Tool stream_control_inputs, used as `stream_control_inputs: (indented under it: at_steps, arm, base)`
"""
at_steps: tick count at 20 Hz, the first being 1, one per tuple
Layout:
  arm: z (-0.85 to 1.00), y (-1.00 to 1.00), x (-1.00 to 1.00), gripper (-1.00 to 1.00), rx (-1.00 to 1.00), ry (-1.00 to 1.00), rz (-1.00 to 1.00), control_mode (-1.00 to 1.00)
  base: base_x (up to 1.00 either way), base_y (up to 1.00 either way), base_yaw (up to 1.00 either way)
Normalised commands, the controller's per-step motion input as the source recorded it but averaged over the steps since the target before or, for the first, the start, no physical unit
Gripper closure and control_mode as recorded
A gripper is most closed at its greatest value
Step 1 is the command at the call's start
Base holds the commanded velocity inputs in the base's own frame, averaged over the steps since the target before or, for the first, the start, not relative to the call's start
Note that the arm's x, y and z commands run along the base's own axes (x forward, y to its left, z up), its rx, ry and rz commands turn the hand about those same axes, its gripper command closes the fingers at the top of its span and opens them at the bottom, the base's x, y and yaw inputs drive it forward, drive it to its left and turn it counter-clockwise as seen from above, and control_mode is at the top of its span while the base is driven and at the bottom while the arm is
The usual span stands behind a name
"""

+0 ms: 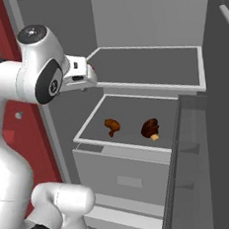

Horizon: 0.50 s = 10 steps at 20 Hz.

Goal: Gather the bell pepper and lemon wedge from the fridge and place them on a tray on the dining counter. Then gather the steak and chicken drumstick from the fridge and place them on the other tray.

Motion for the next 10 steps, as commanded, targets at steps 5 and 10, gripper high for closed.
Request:
stream_control_inputs:
  at_steps: [5,10]
  arm:
    - [0.00,0.00,0.37,-1.00,0.04,0.00,0.00,-1.00]
    - [0.00,0.00,0.39,-1.00,0.05,0.00,0.00,-1.00]
  base:
    - [0.00,0.00,0.00]
    - [0.00,0.00,0.00]
